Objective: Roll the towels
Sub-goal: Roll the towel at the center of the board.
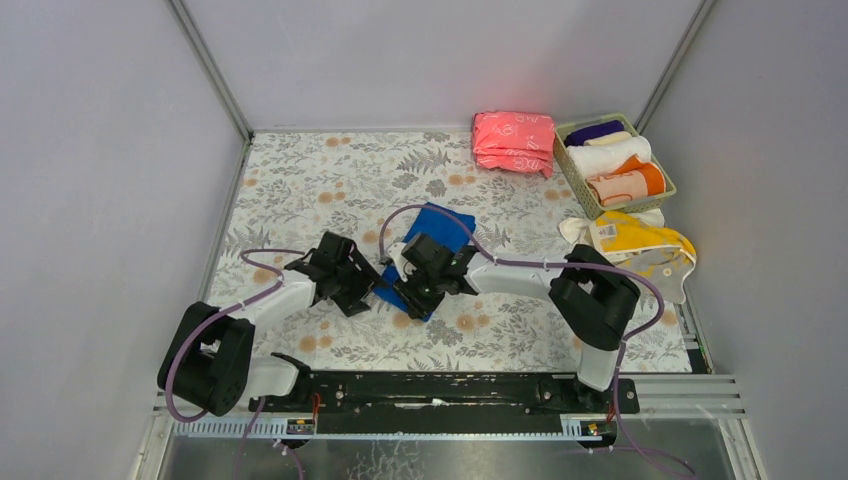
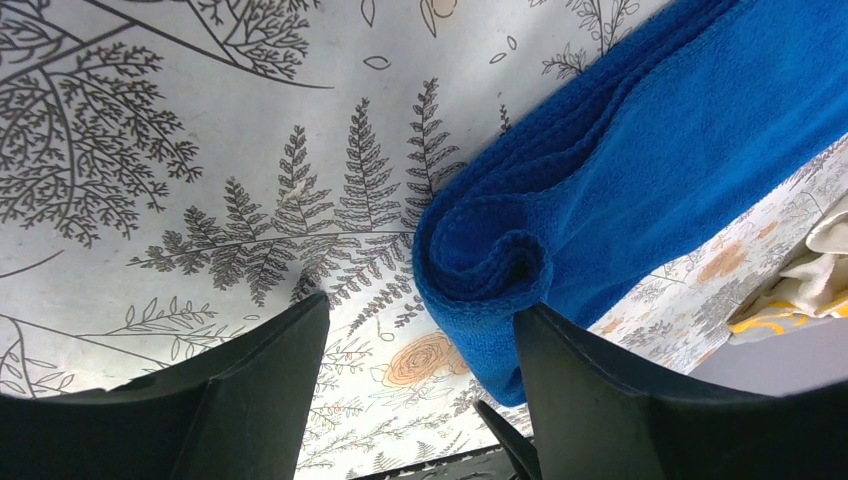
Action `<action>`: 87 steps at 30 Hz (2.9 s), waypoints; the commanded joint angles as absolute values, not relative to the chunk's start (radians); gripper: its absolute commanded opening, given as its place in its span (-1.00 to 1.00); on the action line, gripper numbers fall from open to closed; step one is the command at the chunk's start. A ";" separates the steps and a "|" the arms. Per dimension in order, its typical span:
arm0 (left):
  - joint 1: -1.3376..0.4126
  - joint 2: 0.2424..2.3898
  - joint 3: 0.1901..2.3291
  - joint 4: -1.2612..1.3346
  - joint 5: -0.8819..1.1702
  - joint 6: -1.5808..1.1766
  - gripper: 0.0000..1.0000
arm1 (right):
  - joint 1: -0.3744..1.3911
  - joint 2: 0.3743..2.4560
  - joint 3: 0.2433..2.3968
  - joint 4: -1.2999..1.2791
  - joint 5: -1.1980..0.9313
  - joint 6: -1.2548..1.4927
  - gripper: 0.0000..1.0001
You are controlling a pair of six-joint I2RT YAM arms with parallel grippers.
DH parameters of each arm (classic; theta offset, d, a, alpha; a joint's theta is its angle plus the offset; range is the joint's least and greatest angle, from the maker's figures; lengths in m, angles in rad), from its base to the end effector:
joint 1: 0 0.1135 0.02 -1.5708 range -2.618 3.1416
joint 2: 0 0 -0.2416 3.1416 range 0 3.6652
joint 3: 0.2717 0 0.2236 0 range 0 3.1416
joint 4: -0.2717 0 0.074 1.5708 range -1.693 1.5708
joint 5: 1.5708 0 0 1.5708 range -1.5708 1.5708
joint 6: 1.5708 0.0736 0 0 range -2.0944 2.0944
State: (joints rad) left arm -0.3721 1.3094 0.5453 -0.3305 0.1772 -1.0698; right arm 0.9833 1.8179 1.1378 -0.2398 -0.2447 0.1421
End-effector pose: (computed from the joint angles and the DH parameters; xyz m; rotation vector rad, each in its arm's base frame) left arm 0.2018 -0.0927 0.1110 -0.9097 2.6795 -0.6420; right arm 0.1916 0.3198 0.1433 -1.1687 2.3467 0.7440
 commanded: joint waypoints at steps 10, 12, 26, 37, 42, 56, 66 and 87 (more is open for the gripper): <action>-0.372 1.394 0.486 -0.376 0.094 -1.061 0.36 | 1.156 1.930 1.174 -0.333 0.224 -0.021 -0.09; -0.373 1.396 0.485 -0.374 0.093 -1.062 0.35 | 1.175 1.925 1.163 -0.330 0.290 -0.031 -0.05; -0.387 1.498 0.548 -0.429 0.080 -1.075 -0.10 | 1.190 1.835 1.118 -0.306 0.269 -0.085 -0.01; -0.410 1.600 0.650 -0.529 0.025 -1.043 -0.32 | 1.190 1.912 1.113 -0.286 0.210 -0.098 -0.43; -0.410 1.562 0.683 -0.605 -0.044 -1.010 -0.25 | 1.189 1.892 1.144 -0.293 -0.008 -0.040 -0.90; -0.407 1.304 0.695 -0.718 -0.176 -1.004 0.40 | 0.963 1.831 1.060 0.081 -0.566 0.399 -1.00; -0.405 1.161 0.673 -0.717 -0.097 -1.015 0.65 | 0.813 1.894 0.869 0.513 -0.819 0.752 -1.00; -0.408 1.323 0.650 -0.463 0.046 -1.031 0.64 | 0.707 2.006 0.816 0.610 -0.889 0.869 -0.97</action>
